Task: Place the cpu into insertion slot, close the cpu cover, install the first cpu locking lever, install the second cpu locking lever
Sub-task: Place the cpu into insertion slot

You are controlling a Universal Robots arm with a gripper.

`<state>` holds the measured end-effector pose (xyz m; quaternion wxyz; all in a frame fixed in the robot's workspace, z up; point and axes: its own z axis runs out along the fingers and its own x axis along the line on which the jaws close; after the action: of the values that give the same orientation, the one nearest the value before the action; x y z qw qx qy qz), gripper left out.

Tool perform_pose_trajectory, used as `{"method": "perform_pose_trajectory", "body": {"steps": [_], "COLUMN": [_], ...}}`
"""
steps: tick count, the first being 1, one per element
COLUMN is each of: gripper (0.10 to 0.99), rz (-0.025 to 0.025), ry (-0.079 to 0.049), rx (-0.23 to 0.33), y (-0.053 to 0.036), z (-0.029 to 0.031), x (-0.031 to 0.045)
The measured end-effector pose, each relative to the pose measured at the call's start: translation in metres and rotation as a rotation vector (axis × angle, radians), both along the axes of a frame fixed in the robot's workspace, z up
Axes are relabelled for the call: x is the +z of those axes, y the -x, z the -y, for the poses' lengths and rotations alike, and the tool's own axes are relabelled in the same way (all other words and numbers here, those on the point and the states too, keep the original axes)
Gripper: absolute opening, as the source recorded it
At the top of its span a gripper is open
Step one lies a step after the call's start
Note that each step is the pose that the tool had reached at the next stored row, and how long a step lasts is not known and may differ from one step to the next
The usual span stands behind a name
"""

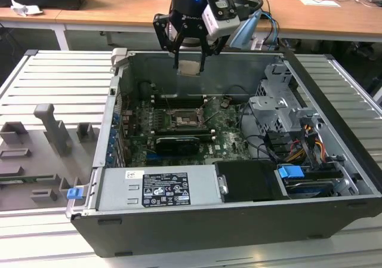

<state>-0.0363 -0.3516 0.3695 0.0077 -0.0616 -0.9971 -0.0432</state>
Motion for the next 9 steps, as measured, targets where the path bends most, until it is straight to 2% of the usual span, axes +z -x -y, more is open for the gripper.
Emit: {"method": "perform_pose_trajectory", "body": {"steps": [9], "gripper": [0.545], "rz": [0.0], "ry": [0.0], "rx": [-0.03], "y": [0.0], "z": [0.0], "x": [-0.0023]}}
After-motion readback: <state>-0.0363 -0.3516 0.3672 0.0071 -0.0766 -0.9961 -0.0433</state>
